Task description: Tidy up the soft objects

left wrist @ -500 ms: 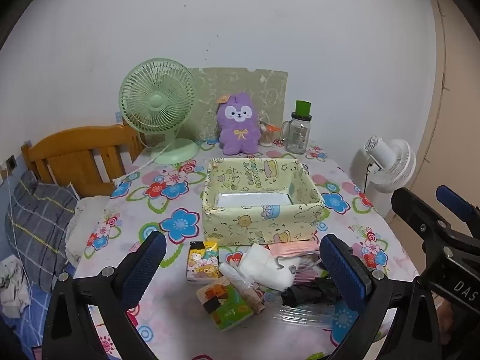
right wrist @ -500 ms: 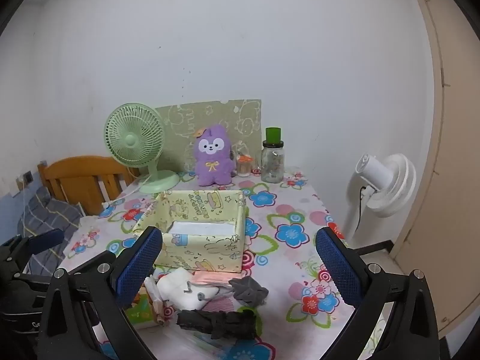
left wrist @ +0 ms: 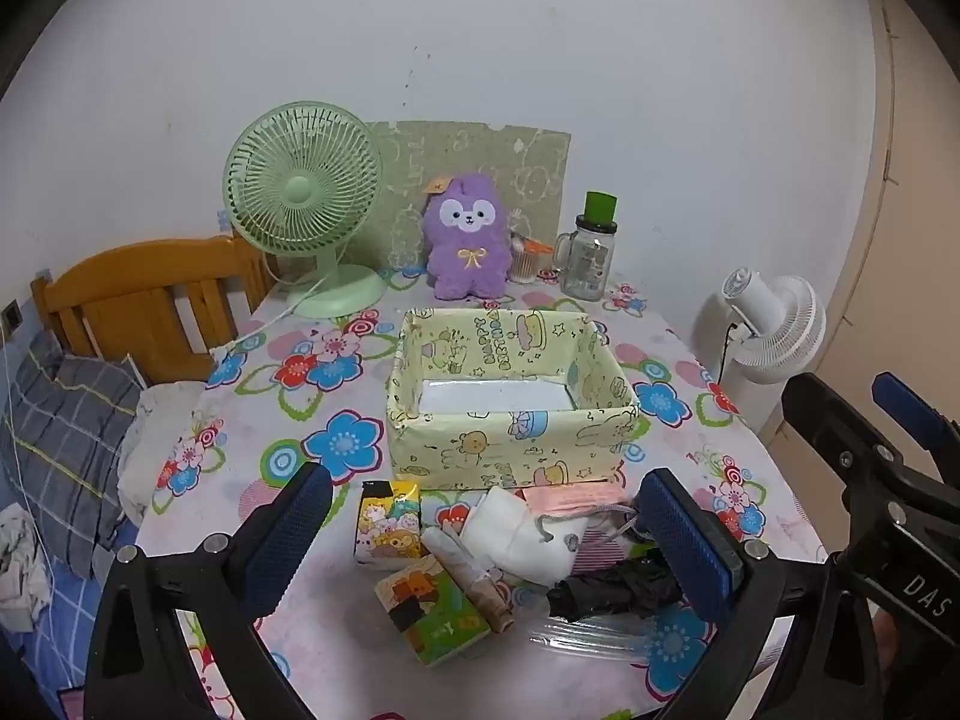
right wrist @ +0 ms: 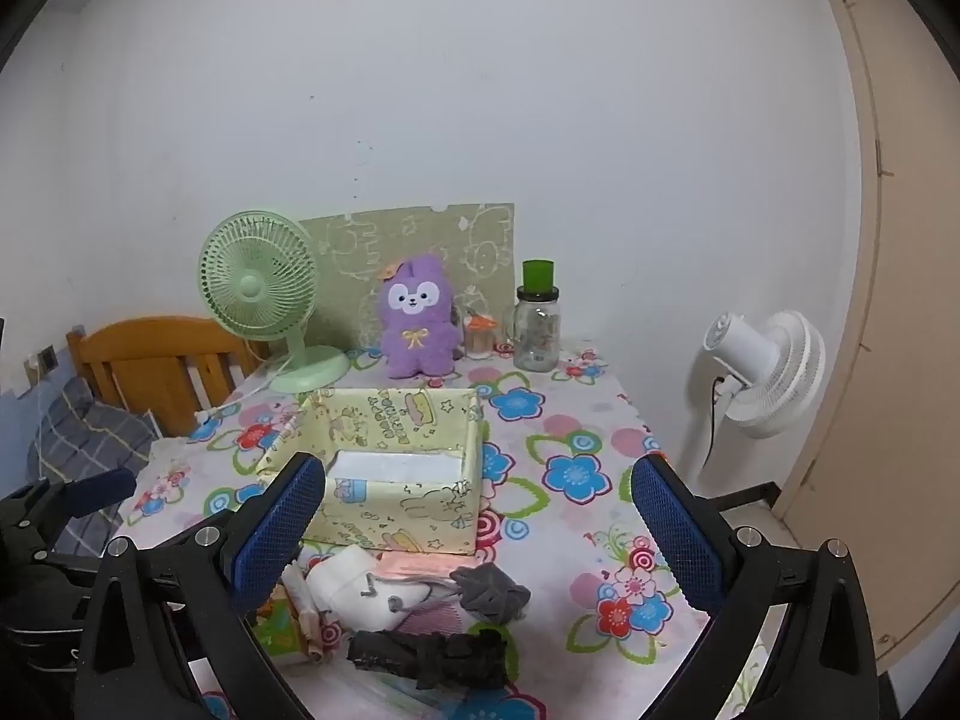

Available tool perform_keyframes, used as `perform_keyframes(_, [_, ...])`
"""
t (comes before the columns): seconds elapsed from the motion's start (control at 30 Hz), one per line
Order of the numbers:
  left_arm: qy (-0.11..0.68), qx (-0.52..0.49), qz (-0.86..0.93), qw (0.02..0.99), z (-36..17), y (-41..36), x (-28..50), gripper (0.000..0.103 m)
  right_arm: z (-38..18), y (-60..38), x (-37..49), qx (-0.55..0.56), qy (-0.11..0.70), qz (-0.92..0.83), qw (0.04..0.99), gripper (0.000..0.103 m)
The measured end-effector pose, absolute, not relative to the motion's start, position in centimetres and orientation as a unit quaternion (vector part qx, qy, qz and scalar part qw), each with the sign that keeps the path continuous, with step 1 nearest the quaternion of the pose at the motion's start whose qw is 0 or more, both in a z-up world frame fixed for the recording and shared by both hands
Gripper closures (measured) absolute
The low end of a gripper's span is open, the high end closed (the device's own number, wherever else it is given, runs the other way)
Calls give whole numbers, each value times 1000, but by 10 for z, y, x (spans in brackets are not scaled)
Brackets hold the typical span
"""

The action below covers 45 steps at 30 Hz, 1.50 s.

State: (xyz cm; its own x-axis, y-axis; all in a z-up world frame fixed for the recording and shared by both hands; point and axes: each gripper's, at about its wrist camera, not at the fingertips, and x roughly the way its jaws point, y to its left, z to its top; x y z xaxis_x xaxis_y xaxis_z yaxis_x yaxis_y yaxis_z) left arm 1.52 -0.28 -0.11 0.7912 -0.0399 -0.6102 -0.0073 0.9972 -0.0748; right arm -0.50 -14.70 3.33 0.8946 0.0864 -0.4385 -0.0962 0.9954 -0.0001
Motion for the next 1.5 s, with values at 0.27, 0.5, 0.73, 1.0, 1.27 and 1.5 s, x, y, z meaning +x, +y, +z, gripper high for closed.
perform_keyframes(0.27, [313,-34,12,949,-1,1,15,0,33,-148,3,-8,229,48,972,0])
perform_keyframes(0.5, [303,-24,14,952,1,0,15,0,34,-146,5,-11,228,46,972,0])
perform_keyframes(0.73, [293,-17,16,956,3,0,15,0,32,-144,7,-10,228,45,972,0])
perform_keyframes(1.0, [291,-14,17,957,3,1,16,0,32,-143,7,-10,229,53,972,0])
perform_keyframes(1.27, [285,-8,18,958,3,-2,15,0,33,-144,7,1,237,53,970,0])
perform_keyframes(1.5, [274,-10,23,961,4,-1,11,0,31,-145,8,7,236,58,970,0])
